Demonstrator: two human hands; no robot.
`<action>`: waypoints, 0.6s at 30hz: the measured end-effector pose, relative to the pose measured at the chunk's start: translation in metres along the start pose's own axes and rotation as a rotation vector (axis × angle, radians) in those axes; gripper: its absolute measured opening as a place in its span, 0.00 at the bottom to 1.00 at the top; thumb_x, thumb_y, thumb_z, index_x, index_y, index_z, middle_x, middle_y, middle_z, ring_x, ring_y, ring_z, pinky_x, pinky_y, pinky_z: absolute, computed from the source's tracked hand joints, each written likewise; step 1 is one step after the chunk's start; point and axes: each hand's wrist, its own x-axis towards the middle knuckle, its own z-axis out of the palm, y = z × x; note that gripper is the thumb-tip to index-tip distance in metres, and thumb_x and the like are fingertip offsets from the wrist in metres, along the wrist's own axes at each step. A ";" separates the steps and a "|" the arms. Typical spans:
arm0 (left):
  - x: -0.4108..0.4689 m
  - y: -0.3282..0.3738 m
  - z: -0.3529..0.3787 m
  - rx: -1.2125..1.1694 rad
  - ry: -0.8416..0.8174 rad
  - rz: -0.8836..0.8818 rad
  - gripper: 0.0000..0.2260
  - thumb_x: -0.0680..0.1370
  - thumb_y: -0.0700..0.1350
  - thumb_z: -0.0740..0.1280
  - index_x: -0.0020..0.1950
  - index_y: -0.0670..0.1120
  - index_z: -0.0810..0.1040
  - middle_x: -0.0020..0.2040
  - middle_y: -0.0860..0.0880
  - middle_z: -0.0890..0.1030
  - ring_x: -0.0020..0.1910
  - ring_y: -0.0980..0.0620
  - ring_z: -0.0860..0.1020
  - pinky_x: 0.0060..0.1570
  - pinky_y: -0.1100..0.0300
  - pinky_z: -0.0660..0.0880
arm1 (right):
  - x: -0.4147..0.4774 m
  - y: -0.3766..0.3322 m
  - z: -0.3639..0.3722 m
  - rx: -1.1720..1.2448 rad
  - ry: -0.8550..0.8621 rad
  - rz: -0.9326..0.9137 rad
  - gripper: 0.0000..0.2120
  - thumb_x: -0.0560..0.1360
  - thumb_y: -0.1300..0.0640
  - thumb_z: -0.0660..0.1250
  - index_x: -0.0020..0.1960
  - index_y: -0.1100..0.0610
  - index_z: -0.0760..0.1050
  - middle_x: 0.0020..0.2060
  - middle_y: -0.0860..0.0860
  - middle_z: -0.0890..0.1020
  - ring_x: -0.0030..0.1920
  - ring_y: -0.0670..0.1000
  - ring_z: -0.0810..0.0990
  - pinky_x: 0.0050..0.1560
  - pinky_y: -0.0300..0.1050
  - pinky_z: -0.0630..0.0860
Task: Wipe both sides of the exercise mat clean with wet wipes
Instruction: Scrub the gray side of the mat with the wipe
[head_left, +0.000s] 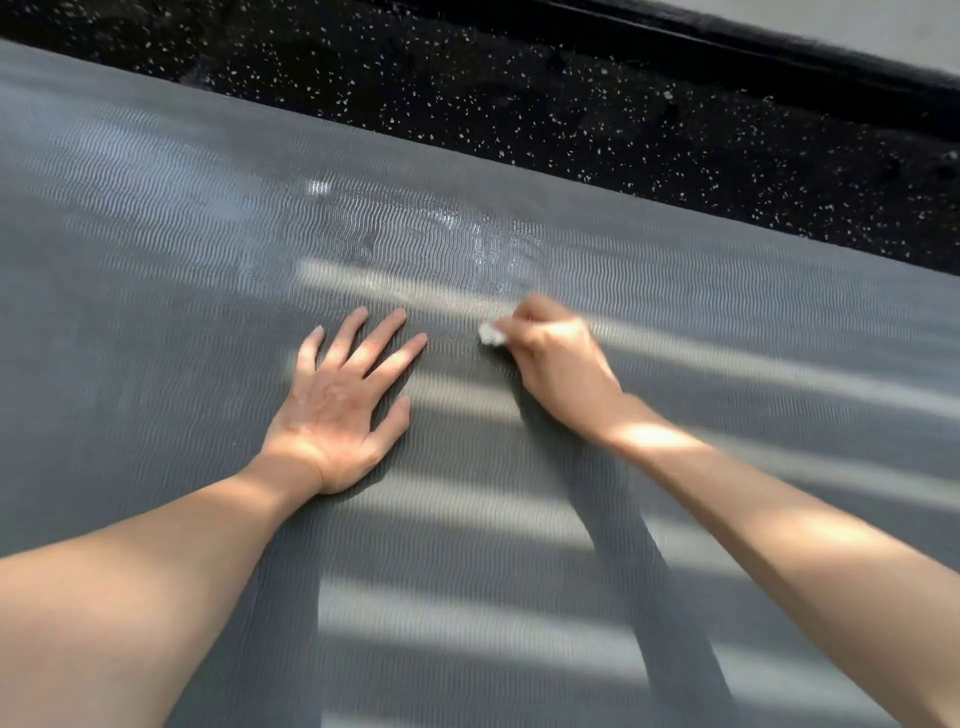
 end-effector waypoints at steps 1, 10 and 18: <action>0.000 0.000 0.000 -0.003 -0.003 -0.001 0.29 0.78 0.58 0.51 0.79 0.55 0.58 0.80 0.50 0.57 0.78 0.41 0.55 0.73 0.38 0.51 | 0.012 0.005 -0.005 -0.011 0.049 0.060 0.14 0.79 0.53 0.61 0.48 0.62 0.80 0.41 0.54 0.73 0.41 0.55 0.74 0.40 0.44 0.67; -0.001 0.002 -0.002 -0.015 -0.003 -0.009 0.30 0.77 0.60 0.48 0.79 0.55 0.58 0.80 0.51 0.56 0.78 0.42 0.53 0.74 0.40 0.49 | -0.030 -0.019 0.004 -0.171 -0.044 0.029 0.13 0.80 0.52 0.60 0.52 0.59 0.79 0.46 0.55 0.76 0.47 0.58 0.76 0.44 0.46 0.69; 0.001 0.002 -0.001 -0.002 0.028 -0.015 0.31 0.77 0.61 0.46 0.79 0.55 0.58 0.81 0.52 0.55 0.79 0.44 0.52 0.74 0.41 0.48 | -0.044 -0.020 0.019 -0.155 0.007 0.013 0.13 0.79 0.52 0.61 0.49 0.61 0.77 0.42 0.52 0.73 0.43 0.55 0.72 0.39 0.41 0.58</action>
